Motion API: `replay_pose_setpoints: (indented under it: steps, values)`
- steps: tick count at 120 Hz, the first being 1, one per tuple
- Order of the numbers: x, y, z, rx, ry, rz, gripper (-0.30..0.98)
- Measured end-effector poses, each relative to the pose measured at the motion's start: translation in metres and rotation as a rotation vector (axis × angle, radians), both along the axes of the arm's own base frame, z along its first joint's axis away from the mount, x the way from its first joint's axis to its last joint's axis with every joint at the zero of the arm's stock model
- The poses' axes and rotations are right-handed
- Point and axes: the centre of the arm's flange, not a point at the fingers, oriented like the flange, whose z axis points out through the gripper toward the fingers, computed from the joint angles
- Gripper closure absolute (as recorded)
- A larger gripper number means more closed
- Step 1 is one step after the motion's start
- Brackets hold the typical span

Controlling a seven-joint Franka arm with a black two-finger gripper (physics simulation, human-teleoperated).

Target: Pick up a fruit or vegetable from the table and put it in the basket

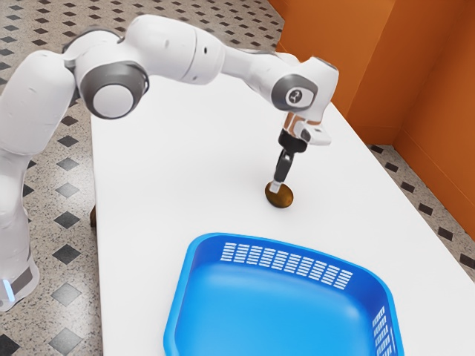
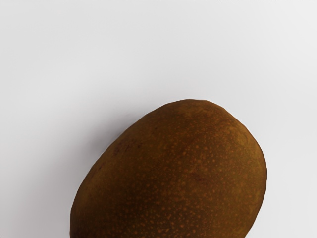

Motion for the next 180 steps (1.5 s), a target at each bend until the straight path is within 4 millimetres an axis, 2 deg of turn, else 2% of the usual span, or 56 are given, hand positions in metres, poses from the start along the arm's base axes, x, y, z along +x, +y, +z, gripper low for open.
replay_pose_setpoints:
  steps: [45,53,65,77,83,87,92,97,100,106,114,121,127,142,149,159,175,180]
  values:
    - [0.011,-0.003,-0.032,-0.026,0.001,-0.06,0.01]
    - [0.011,-0.003,-0.034,-0.028,0.0,-0.068,0.06]
    - [0.013,-0.003,-0.037,-0.029,-0.005,-0.079,0.22]
    - [0.014,-0.002,-0.037,-0.028,-0.014,-0.087,0.29]
    - [0.014,-0.001,-0.032,-0.026,-0.025,-0.091,0.28]
    - [0.014,-0.001,-0.021,-0.024,-0.043,-0.095,0.29]
    - [0.01,-0.001,0.004,-0.022,-0.078,-0.099,0.29]
    - [0.0,-0.006,0.045,-0.024,-0.124,-0.11,0.29]
    - [-0.007,-0.015,0.068,-0.031,-0.146,-0.127,0.29]
    - [-0.021,-0.048,0.102,-0.051,-0.174,-0.18,0.29]
    - [-0.039,-0.09,0.133,-0.072,-0.193,-0.247,0.29]
    - [-0.057,-0.131,0.151,-0.087,-0.193,-0.309,0.29]
    - [-0.071,-0.166,0.154,-0.098,-0.176,-0.36,0.29]
    - [-0.115,-0.276,0.136,-0.115,-0.13,-0.507,0.3]
    - [-0.129,-0.316,0.126,-0.125,-0.121,-0.553,0.3]
    - [-0.131,-0.337,0.112,-0.131,-0.11,-0.554,0.3]
    - [-0.132,-0.347,0.108,-0.12,-0.115,-0.524,0.3]
    - [-0.131,-0.348,0.105,-0.118,-0.113,-0.512,0.23]
